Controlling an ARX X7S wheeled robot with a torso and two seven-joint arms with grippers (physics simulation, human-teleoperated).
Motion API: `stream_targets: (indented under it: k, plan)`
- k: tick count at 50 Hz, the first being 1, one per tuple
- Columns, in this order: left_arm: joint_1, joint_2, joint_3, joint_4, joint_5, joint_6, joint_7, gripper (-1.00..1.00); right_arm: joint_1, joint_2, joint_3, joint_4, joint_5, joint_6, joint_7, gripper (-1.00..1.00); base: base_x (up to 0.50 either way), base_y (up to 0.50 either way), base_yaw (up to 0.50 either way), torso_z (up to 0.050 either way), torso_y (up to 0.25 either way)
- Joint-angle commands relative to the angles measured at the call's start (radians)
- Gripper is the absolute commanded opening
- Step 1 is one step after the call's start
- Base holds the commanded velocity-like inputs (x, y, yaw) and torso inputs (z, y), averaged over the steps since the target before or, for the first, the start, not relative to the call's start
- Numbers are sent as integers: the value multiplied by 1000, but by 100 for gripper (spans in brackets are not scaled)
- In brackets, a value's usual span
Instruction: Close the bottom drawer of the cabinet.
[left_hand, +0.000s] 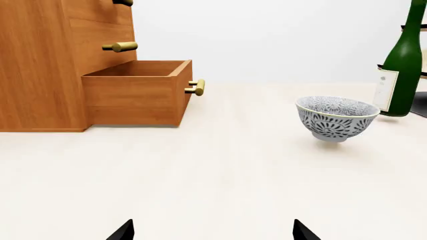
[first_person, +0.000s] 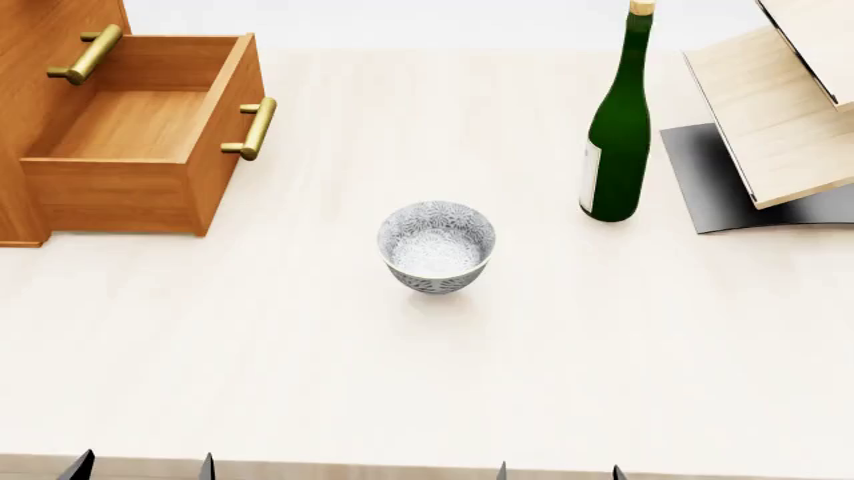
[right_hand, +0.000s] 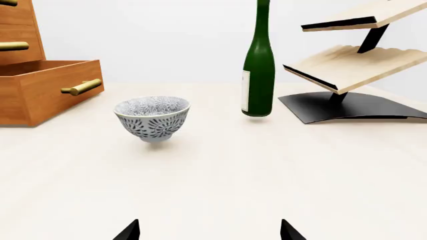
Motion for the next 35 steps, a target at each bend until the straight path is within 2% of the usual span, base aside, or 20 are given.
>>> stream_targets:
  k: [1, 25, 28, 35]
  plan:
    - [-4, -17, 21, -3, 2, -13, -28, 100, -3, 14, -22, -10, 4, 1, 31, 100, 0, 0, 0, 0, 0]
    - [-11, -82, 95, -38, 34, 23, -118, 100, -5, 70, -84, -23, 21, -9, 126, 100, 0, 0, 0, 0, 0]
    - [-12, -86, 71, 65, 9, -62, -126, 100, 7, 85, -101, -57, -31, 17, 152, 100, 0, 0, 0, 0, 0]
    - [-5, -114, 86, 246, 53, -155, -148, 100, 14, 105, -99, -259, 24, 176, 123, 100, 0, 0, 0, 0, 0]
